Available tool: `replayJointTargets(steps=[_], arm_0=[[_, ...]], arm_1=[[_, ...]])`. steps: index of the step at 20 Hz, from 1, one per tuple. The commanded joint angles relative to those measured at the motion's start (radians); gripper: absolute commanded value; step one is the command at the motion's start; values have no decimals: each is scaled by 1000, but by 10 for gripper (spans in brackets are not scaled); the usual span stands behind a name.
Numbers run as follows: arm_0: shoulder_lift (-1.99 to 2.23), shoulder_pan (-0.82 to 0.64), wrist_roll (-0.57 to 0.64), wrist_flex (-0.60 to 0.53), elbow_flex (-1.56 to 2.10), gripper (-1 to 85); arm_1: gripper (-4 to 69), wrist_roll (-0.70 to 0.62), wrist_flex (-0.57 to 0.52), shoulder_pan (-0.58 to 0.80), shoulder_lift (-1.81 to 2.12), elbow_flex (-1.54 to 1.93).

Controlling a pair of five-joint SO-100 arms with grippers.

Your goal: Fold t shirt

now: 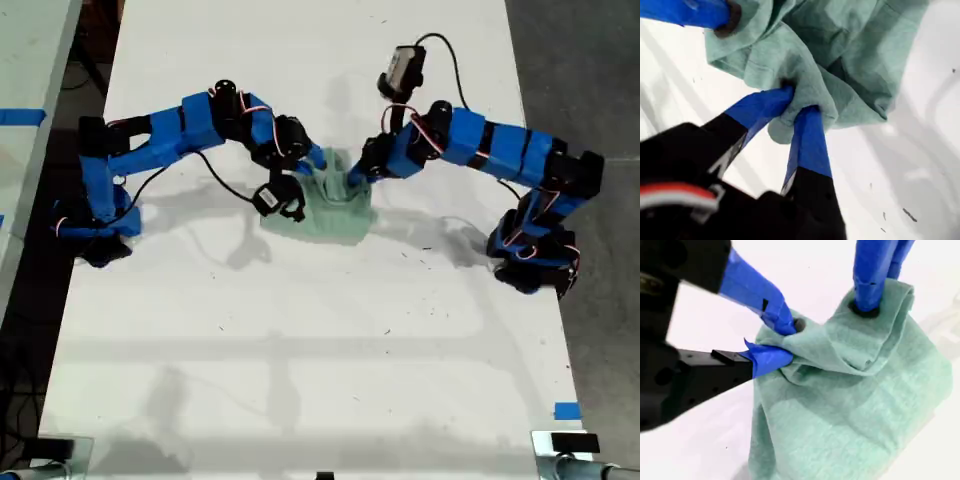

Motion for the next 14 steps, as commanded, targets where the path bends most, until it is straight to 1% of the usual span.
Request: replayJointTargets(steps=[1, 3, 5, 7, 8, 10, 11, 12, 14], arm_0=[[80, -31, 21, -35, -25, 122], [130, -51, 51, -21, -25, 100], [230, -86, 78, 3, -23, 48], [364, -144, 100, 52, -18, -1], [440, -183, 107, 81, -11, -1], [595, -261, 132, 130, 18, -1], [652, -278, 170, 129, 37, -1], [664, -275, 192, 130, 38, -1], [621, -219, 198, 132, 69, 2]], arm_1=[[277, -11, -63, 54, 233, 127], [277, -31, -37, 95, 327, 170], [262, -35, 0, 138, 423, 199], [245, -34, 41, 190, 545, 236], [233, -34, 66, 216, 611, 255], [52, -38, 118, 255, 724, 278], [13, -37, 126, 258, 770, 293], [13, -34, 126, 258, 799, 305], [12, -25, 103, 236, 807, 328]])
